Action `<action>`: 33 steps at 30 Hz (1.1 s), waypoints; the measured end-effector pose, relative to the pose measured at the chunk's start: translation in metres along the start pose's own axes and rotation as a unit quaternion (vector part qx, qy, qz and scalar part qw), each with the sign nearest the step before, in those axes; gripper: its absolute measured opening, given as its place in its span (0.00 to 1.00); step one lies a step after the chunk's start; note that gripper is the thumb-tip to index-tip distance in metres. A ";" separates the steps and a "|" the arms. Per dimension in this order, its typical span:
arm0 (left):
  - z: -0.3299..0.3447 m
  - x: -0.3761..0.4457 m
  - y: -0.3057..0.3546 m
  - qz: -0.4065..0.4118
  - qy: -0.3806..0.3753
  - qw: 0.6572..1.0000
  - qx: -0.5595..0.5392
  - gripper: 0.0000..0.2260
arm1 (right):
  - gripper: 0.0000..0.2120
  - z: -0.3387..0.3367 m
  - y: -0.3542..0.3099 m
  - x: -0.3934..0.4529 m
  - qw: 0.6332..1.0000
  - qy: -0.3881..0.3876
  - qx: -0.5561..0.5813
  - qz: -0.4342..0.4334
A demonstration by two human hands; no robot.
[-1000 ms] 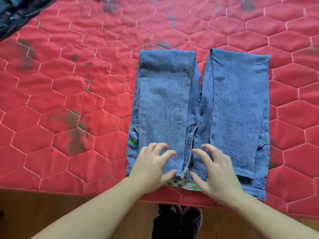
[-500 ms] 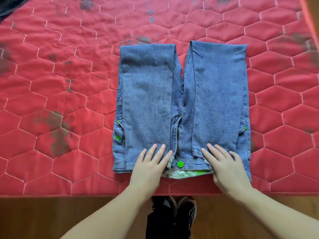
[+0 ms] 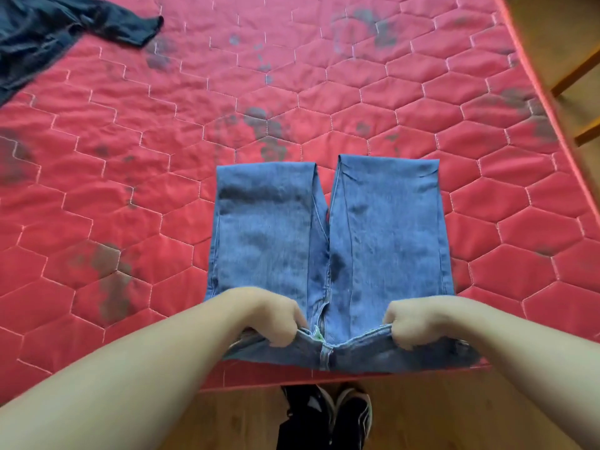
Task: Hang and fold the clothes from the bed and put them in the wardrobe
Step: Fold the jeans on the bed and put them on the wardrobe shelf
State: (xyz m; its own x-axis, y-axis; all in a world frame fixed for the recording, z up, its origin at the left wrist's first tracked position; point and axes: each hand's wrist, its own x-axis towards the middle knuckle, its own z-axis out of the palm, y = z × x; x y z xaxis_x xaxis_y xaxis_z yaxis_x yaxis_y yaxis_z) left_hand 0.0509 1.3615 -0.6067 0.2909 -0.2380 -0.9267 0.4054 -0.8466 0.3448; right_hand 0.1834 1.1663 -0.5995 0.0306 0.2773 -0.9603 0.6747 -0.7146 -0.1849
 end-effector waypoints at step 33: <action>-0.063 0.099 -0.046 -0.027 0.556 0.830 -0.013 0.28 | 0.33 -0.055 0.036 0.106 0.846 0.521 0.050 0.101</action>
State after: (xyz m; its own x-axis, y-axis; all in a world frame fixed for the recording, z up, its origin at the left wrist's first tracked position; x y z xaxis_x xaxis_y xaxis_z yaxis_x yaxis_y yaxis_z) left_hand 0.1154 1.4067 -0.7051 0.8865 0.3993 -0.2337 0.4582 -0.8275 0.3243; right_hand 0.2512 1.2051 -0.6960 0.8062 0.5217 -0.2789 0.5144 -0.8511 -0.1051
